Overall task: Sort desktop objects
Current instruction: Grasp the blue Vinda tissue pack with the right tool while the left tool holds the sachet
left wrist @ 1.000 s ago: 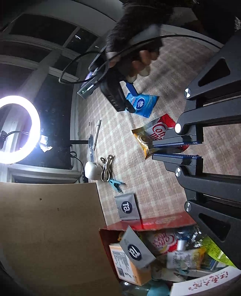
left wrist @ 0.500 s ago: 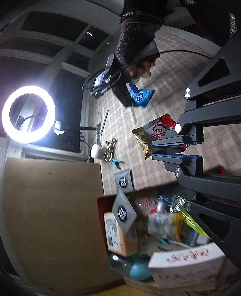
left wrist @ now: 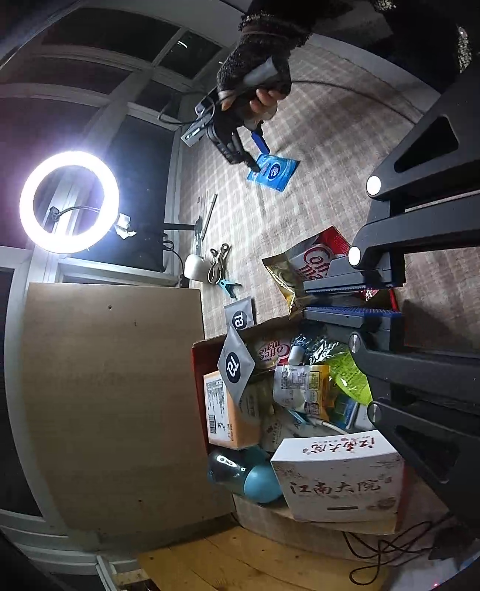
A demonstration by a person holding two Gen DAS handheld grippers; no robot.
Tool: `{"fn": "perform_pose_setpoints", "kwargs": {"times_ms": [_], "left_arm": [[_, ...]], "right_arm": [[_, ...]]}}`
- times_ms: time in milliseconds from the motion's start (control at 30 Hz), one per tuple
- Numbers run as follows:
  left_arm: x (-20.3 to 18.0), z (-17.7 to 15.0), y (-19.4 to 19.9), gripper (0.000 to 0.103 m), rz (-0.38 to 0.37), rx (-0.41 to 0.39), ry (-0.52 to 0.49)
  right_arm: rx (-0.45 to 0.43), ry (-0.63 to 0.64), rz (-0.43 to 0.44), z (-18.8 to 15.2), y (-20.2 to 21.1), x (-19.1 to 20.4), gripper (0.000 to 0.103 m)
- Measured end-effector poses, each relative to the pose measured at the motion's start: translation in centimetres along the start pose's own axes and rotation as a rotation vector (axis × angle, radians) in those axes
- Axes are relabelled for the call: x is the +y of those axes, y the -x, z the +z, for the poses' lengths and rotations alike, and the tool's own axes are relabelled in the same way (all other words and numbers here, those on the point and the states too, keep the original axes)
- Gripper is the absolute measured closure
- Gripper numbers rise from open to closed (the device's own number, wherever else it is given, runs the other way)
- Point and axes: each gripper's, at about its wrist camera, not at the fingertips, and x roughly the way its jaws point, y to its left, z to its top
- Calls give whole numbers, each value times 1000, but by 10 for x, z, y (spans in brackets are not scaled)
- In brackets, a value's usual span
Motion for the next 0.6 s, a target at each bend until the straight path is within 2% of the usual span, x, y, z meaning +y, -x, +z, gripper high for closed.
{"fn": "perform_pose_setpoints", "kwargs": {"times_ms": [67,133,233,367,400,500,600], "left_arm": [[-1,-3,1,97,-3,1,-1],[-2,-5,3,97,-13,1,-4],[-2,-8,6,97,-23,-7,-7],[4,-13,13,97,-40,-18,3],[6,-15,14,97,-43,-19,7],[11,-17,19,97,-36,-23,13],[15,-18,23,97,-30,-26,14]], "right_arm": [[77,-36,48,-2,-13,2,51],[64,8,-20,-6,-17,17,45],[48,-8,-110,-11,-20,27,44],[53,-5,-195,-15,-29,41,31],[54,-3,-216,-16,-31,44,30],[16,15,-258,-25,-32,52,33],[-17,52,-269,-36,-28,52,46]]}}
